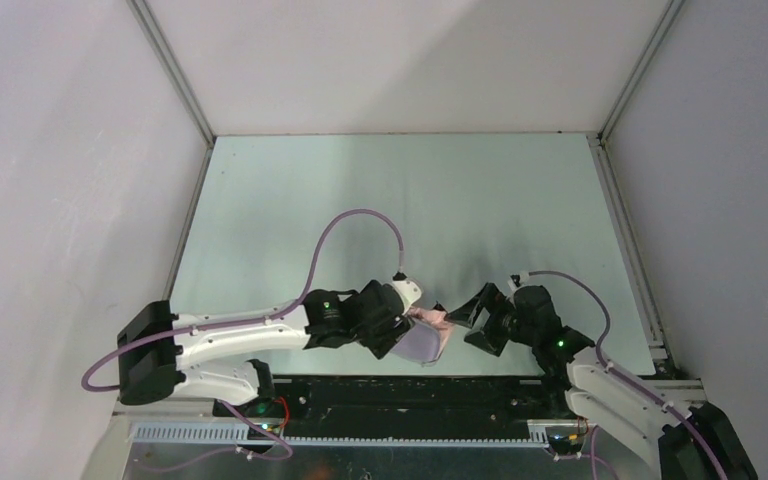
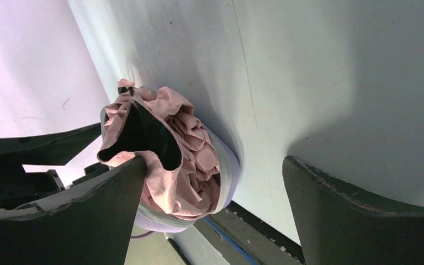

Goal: Put away the umbrella

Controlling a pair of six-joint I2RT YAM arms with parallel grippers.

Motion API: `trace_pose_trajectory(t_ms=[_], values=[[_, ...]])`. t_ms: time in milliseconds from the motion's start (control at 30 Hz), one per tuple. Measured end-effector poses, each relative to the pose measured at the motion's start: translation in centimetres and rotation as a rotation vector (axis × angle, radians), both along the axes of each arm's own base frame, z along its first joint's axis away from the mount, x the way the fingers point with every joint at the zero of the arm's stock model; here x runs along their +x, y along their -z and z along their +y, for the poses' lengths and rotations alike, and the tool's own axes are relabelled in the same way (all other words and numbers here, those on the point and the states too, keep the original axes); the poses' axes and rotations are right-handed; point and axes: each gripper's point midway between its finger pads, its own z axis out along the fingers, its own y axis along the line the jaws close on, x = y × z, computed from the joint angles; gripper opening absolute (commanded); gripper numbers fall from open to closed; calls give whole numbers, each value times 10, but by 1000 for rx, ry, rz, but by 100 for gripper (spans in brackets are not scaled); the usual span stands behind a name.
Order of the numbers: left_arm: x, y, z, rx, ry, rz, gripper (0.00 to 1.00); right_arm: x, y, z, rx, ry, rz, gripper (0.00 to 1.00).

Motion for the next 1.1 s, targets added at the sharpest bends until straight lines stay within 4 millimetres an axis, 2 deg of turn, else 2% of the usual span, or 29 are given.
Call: trace_pose_trajectory(t_ms=[200,333,533,700,867,1100], values=[[-13,3,-3,19,40,14,77,0,5,16,-37,-33,52,89],[-22,12,-8,25,32,47,78,-2,5,38,-62,-135,56,81],[-26,23,-14,-17,-37,88,80,-11,9,54,-103,-289,38,68],[-26,29,-17,-51,-101,98,81,-17,12,64,-124,-411,15,68],[-28,36,-13,-53,-138,89,81,-23,13,83,-100,-561,-1,63],[-33,41,-4,-80,-153,73,81,-34,15,101,10,-703,-22,46]])
